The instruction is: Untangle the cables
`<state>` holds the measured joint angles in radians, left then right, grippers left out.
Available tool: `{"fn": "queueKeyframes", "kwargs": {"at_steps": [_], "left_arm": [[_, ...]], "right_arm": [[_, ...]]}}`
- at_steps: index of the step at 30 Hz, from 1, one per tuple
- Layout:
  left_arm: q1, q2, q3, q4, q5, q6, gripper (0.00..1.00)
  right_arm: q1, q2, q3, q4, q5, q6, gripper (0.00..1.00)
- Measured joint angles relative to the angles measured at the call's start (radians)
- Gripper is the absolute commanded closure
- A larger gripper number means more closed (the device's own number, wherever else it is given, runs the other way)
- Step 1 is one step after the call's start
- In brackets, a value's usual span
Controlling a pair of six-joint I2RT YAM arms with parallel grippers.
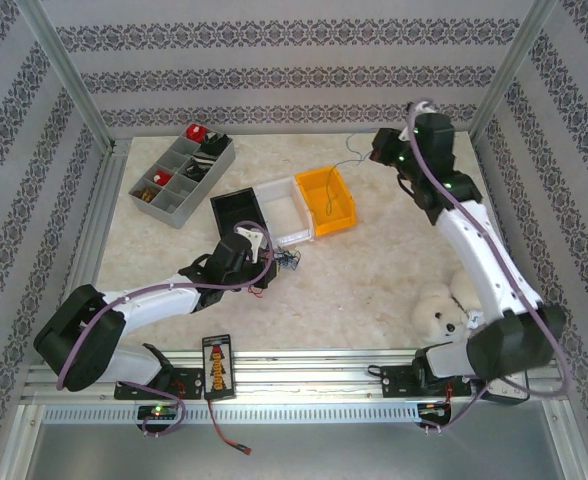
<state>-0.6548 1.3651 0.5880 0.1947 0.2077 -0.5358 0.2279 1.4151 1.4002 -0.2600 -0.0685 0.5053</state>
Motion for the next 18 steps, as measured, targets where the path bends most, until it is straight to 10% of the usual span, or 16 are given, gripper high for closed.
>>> {"fn": "queueKeyframes", "kwargs": {"at_steps": [18], "left_arm": [[0.0,-0.002,-0.02,0.007,-0.036,-0.015,1.0]], "right_arm": [[0.095,0.333,-0.003,0.007,0.096,-0.061,1.0]]}}
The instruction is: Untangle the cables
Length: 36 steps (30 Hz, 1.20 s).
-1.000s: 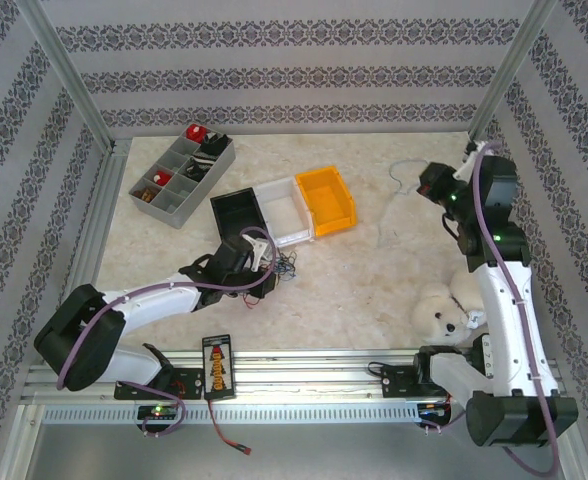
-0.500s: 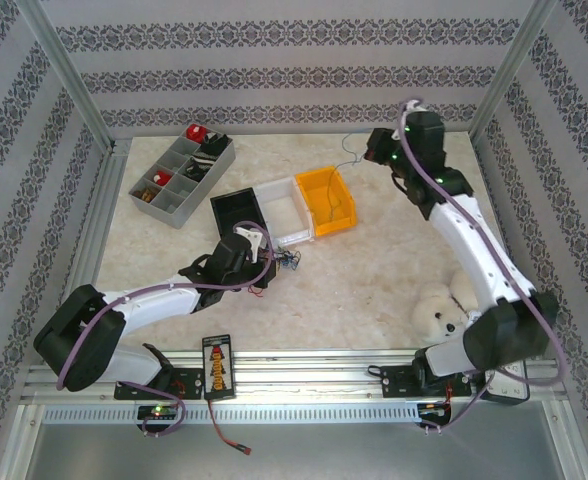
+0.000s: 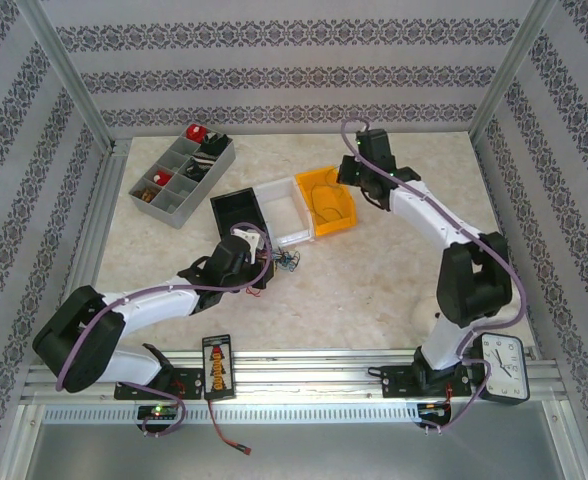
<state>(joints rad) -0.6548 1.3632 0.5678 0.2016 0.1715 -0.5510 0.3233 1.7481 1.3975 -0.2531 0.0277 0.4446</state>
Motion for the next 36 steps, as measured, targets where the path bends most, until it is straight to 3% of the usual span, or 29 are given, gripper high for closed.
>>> {"fn": "queueKeyframes", "kwargs": {"at_steps": [9,14,17,27,36], "left_arm": [[0.0,0.023,0.006,0.0,0.001,0.0,1.0],[0.0,0.023,0.006,0.0,0.001,0.0,1.0],[0.0,0.023,0.006,0.0,0.001,0.0,1.0],[0.0,0.024,0.024,-0.022,0.048,0.026,1.0],[0.0,0.043,0.055,-0.037,0.201,0.087,1.0]], "right_arm": [[0.011,0.141,0.02,-0.009,-0.025,0.001,0.98],[0.011,0.193,0.062,-0.014,-0.037,0.002,0.6],[0.013,0.187,0.066,-0.012,-0.04,0.003,0.48],[0.013,0.013,-0.056,-0.002,0.014,-0.031,0.44],[0.086,-0.211,-0.296,0.02,-0.056,-0.033,0.45]]}}
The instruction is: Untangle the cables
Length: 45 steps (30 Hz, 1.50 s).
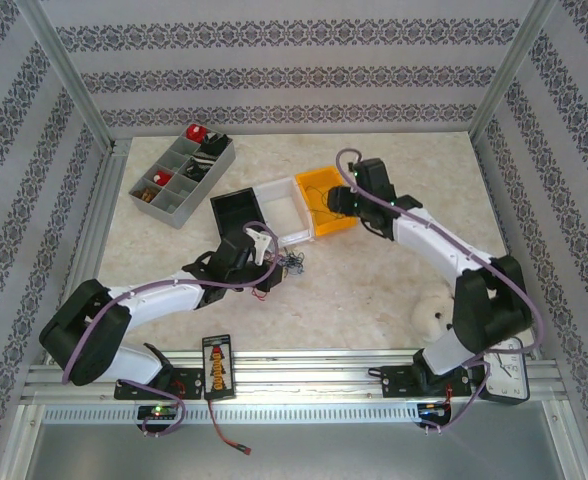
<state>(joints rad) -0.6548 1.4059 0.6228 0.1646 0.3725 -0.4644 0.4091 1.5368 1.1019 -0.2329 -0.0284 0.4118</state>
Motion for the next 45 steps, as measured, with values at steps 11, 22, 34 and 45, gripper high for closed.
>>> {"fn": "queueKeyframes", "kwargs": {"at_steps": [11,22,34,45], "left_arm": [[-0.001,0.008,-0.001,0.003,0.02,0.008,0.39],[-0.001,-0.07,-0.045,-0.009,-0.232,-0.06,0.42],[-0.001,-0.068,-0.043,-0.085,-0.371,-0.068,0.42],[-0.001,-0.018,-0.043,-0.085,-0.377,-0.077,0.42]], "right_arm": [[0.219,-0.107,-0.267,0.03,-0.095,0.062,0.46],[0.253,-0.17,-0.313,0.089,-0.072,0.124,0.57],[0.263,-0.308,-0.392,0.087,0.13,0.231,0.56],[0.175,-0.43,-0.582,0.06,0.108,0.331,0.56]]}}
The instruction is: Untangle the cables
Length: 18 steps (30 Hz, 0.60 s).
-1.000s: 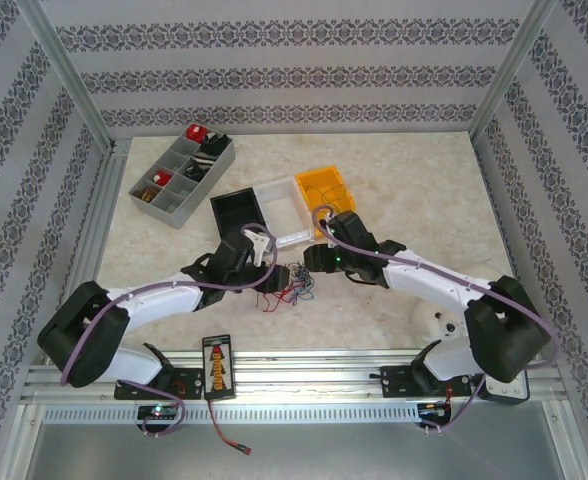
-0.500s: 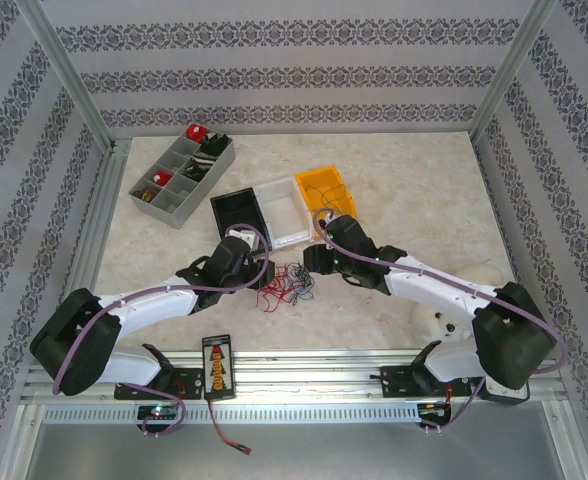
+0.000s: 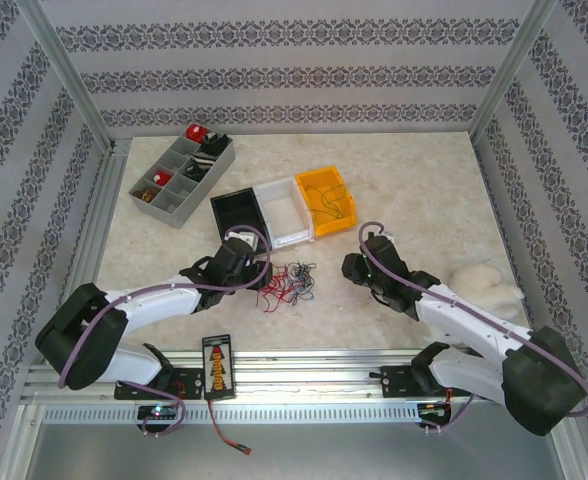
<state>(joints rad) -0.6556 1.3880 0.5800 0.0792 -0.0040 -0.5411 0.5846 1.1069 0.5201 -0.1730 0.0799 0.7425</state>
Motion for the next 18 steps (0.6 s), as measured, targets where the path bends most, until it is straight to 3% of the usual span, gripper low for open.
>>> {"fn": "queueKeyframes", "kwargs": {"at_steps": [9,18], "left_arm": [[0.0,0.054,0.013,0.003,0.005,-0.01,0.42],[-0.006,0.079,0.021,0.002,0.007,-0.01,0.43]], "right_arm": [[0.142,0.225,0.071,-0.033,-0.253,-0.138,0.54],[0.181,0.354,0.185,-0.059,-0.265,-0.189,0.57]]}}
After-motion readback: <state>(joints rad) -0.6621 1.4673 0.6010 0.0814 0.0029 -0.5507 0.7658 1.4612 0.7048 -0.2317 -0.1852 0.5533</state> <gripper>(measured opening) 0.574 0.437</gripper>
